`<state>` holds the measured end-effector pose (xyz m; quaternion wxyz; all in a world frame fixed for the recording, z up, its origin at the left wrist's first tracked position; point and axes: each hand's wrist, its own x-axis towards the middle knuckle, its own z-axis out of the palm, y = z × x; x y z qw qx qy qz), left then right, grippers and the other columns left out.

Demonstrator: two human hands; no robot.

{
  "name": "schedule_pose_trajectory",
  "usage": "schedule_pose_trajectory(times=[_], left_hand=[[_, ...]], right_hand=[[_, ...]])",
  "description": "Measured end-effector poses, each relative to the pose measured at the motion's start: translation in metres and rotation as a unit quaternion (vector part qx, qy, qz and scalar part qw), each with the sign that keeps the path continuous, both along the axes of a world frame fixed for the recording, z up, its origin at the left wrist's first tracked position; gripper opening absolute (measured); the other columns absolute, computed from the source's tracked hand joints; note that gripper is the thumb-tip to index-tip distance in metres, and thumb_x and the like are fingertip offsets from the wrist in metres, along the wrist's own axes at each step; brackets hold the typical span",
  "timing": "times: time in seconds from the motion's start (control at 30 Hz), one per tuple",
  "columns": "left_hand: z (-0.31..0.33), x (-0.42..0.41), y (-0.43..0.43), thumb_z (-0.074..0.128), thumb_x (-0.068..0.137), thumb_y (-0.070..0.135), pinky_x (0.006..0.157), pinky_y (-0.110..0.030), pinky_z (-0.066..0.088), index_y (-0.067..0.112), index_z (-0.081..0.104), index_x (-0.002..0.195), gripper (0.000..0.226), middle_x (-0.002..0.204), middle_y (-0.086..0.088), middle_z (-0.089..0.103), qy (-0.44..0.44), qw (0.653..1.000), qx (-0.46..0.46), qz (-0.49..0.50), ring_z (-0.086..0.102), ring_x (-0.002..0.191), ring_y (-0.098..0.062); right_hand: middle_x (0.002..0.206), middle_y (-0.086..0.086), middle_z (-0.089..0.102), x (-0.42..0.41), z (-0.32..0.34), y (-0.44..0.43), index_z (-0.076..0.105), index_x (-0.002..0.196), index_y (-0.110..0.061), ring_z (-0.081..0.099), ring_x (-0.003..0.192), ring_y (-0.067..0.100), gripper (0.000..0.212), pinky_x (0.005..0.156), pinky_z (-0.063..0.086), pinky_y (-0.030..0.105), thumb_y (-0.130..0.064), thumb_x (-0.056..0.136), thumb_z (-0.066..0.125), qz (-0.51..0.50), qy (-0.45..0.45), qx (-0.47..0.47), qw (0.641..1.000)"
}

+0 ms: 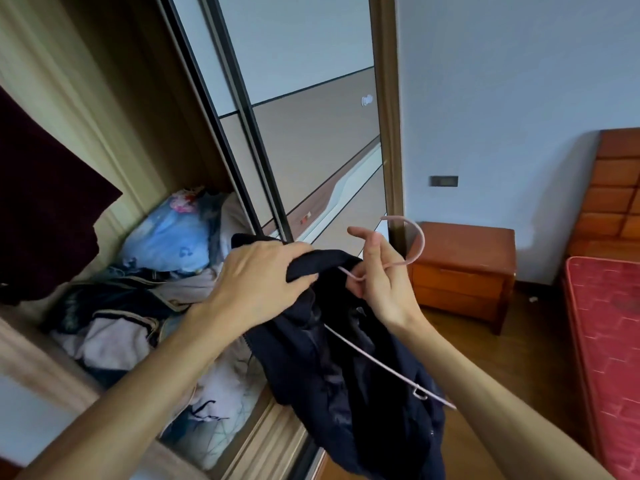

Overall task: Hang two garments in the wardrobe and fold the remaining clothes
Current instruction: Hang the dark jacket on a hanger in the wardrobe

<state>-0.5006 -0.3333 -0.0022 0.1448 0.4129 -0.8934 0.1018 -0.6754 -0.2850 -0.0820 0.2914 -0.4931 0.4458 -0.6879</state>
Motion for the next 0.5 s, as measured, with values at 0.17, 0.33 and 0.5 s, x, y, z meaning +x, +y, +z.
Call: schedule_pose_trajectory(times=[0.17,0.33,0.5], left_hand=[[-0.010,-0.020,-0.009,0.040,0.085,0.078,0.088,-0.039,0.044,0.021,0.059,0.102,0.063,0.100,0.003,0.055,-0.053,0.994,-0.029,-0.096,0.048,0.096,-0.019],[-0.029,-0.055,-0.002,0.026,0.081,0.084,0.066,-0.038,0.044,0.019,0.046,0.080,0.069,0.064,0.006,0.053,-0.074,0.993,0.029,-0.091,0.055,0.066,-0.020],[-0.060,-0.089,0.001,0.029,0.087,0.081,0.065,-0.038,0.049,0.016,0.050,0.067,0.071,0.054,0.002,0.050,-0.070,0.989,0.070,-0.112,0.053,0.058,-0.022]], right_hand=[[0.050,0.025,0.040,-0.019,0.003,0.010,0.055,0.128,-0.020,0.039,0.046,0.026,0.046,0.045,0.031,0.026,-0.047,0.103,0.027,0.037,-0.005,-0.020,0.999],[0.049,0.014,0.048,-0.045,-0.017,0.017,0.055,0.125,-0.021,0.048,0.046,0.021,0.041,0.051,0.038,0.022,-0.047,0.105,0.032,0.029,0.005,0.042,0.999],[0.061,0.012,0.069,-0.085,-0.043,0.033,0.057,0.125,-0.020,0.059,0.053,0.012,0.049,0.060,0.046,0.024,-0.057,0.095,0.050,0.014,0.041,0.124,0.991]])
